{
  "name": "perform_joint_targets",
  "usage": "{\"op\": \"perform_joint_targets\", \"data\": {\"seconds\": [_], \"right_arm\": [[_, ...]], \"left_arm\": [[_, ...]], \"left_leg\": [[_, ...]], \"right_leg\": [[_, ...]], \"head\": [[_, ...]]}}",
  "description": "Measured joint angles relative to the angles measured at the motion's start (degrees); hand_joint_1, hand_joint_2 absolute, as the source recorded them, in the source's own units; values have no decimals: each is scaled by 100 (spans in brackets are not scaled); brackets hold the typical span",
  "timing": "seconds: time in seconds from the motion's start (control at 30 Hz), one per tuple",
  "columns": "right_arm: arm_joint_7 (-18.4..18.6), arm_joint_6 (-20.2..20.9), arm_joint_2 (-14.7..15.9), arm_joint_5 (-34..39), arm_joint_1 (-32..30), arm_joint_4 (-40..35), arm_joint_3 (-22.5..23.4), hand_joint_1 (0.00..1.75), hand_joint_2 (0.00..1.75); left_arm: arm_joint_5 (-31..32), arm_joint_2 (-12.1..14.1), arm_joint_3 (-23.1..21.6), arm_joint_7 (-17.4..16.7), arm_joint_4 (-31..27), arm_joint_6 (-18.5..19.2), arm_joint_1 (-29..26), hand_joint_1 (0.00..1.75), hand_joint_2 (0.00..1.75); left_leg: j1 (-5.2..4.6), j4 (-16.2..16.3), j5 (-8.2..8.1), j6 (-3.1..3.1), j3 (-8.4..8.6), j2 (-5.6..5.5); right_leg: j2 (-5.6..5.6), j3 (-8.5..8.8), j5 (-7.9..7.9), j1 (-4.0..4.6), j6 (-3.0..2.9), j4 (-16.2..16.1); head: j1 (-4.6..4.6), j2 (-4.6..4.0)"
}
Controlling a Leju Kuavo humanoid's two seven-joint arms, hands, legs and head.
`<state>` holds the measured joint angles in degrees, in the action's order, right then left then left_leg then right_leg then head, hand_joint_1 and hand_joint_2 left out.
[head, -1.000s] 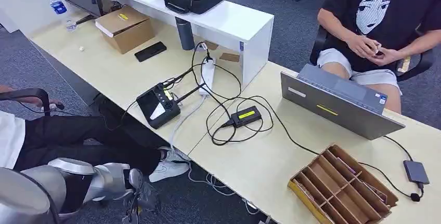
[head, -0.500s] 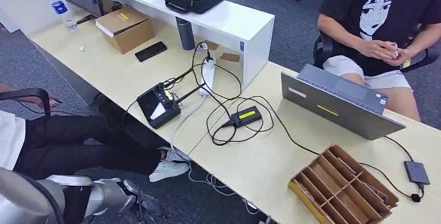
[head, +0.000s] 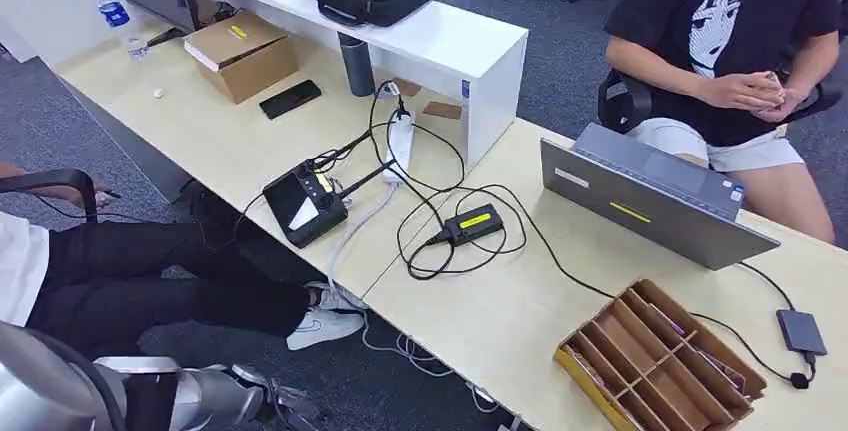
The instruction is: Pass the card to the sensor for recognition and then transmit it.
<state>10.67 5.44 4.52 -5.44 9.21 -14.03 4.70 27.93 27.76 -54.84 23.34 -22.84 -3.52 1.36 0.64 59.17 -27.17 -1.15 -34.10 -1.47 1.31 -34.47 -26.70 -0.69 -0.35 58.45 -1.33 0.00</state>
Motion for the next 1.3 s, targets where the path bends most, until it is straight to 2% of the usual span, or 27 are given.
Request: {"op": "perform_joint_targets", "data": {"seconds": [0.27,0.37,0.43,0.5,0.57,0.63,0.7,0.83,0.97,1.1,1.2,1.3], "right_arm": [[26,-5,0,-85,22,0,-72,0,175],[22,-5,2,-83,22,0,-74,0,175],[-20,-7,2,-57,17,0,-74,0,175],[-135,-26,2,-5,-9,2,-74,0,175],[-230,-35,2,33,-51,9,-74,0,175],[-293,-39,4,31,-93,18,-74,0,175],[-302,-37,7,7,-118,28,-74,0,175],[-223,-20,7,-81,-116,31,-74,0,175],[-40,54,7,-301,-24,33,-87,0,175],[162,98,0,-420,154,33,-151,0,175],[234,98,-15,-446,241,33,-188,0,175],[210,98,-26,-417,263,33,-192,0,175]], "left_arm": [[-146,-15,-2,174,52,66,6,0,175],[-241,-13,-2,361,55,-51,1,0,175],[-311,-9,-2,562,53,-399,-16,0,175],[-413,-11,-2,843,54,-1032,-52,0,175],[-498,-11,0,1021,52,-1463,-93,0,175],[-533,-15,-2,1106,55,-1657,-134,0,175],[-525,-15,-2,1108,55,-1674,-154,0,175],[-498,15,-87,1034,55,-1206,-132,0,175],[-132,170,-421,938,55,-233,-5,0,175],[405,324,-870,500,55,547,258,0,175],[551,345,-1111,382,55,787,412,0,175],[432,361,-1189,446,55,447,460,0,175]], "left_leg": [[0,0,0,0,0,-1],[0,0,0,0,0,-1],[0,0,0,0,0,-1],[0,0,0,0,1,-1],[0,0,-1,0,0,0],[0,0,-4,-4,0,0],[0,0,-4,-3,0,-1],[0,0,-5,-5,0,-1],[1,0,-4,-6,2,-1],[1,0,0,-6,4,-4],[1,0,0,-7,5,-5],[0,0,0,-6,5,-3]], "right_leg": [[-1,0,0,0,0,0],[-1,0,0,0,0,0],[-1,0,-1,0,0,0],[-1,0,-2,0,-2,0],[-1,0,-3,0,-3,0],[0,0,-3,0,-3,0],[0,0,-4,0,-3,0],[0,0,-4,0,-3,1],[0,0,-3,1,-4,3],[-3,2,-2,1,-4,3],[-4,4,-2,1,-4,4],[-1,5,-3,0,-4,4]], "head": [[-2,0],[0,0],[0,0],[0,0],[0,0],[-2,0],[0,0],[0,0],[0,0],[0,0],[0,0],[-2,0]]}}
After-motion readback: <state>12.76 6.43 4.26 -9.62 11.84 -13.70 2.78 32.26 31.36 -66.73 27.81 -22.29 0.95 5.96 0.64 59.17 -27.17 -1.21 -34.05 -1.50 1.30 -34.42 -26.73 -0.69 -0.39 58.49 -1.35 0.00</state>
